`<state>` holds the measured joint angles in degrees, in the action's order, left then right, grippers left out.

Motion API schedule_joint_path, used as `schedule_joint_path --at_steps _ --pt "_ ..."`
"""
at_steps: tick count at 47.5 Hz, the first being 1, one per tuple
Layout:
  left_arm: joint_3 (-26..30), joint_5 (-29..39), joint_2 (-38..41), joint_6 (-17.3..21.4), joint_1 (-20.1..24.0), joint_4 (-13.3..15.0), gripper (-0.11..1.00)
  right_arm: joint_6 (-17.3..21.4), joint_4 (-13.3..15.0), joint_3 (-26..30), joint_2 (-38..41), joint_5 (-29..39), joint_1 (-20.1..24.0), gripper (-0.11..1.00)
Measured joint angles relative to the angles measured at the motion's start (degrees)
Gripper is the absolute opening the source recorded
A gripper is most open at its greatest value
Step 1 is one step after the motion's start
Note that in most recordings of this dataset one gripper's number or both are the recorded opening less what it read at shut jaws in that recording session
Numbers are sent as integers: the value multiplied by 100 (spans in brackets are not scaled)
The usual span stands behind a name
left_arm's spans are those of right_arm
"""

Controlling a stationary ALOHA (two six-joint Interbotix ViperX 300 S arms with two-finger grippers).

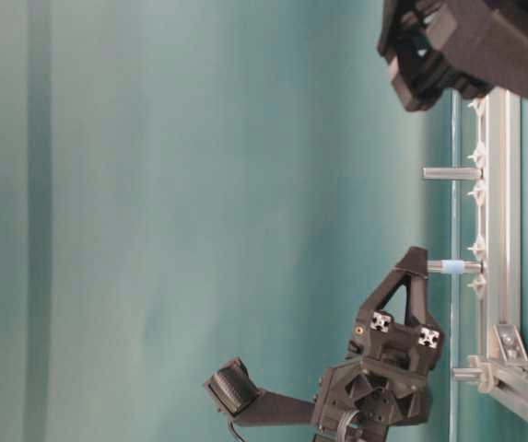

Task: Insert the wire through the string loop located in the center.
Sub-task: 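Grasp the black USB cable behind its connector with the right gripper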

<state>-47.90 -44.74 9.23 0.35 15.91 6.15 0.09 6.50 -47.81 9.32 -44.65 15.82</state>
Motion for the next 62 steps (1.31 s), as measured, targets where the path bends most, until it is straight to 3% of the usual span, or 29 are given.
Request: schedule_joint_path --at_steps 2,5,7,17,24,38,46,49,56,62 --pt "0 53 -26 9 0 -53 13 0 -9 0 0 0 0 17" --pt "9 229 -158 0 -18 -176 1 0 -9 0 9 0 0 4" --pt "9 352 -272 0 -35 -211 0 0 -9 9 18 0 0 0" --pt "-53 1072 -905 9 -44 -229 0 0 0 176 18 79 0 0" --pt "-281 1433 -1292 0 -44 -229 0 0 9 272 18 519 0 0" --pt "-773 1670 -1854 -9 -114 -229 0 0 272 316 18 1099 9 0" --pt "-967 1819 -2136 -9 -158 -229 0 9 281 334 18 1230 18 1" --pt "-1011 1916 -2215 -9 -176 -229 0 9 290 343 18 1301 35 9" --pt "-1063 2188 -2364 -18 -193 -229 1 18 290 343 35 1459 44 47" --pt "-1081 2320 -2426 -9 -193 -229 5 9 290 352 123 1477 44 47"
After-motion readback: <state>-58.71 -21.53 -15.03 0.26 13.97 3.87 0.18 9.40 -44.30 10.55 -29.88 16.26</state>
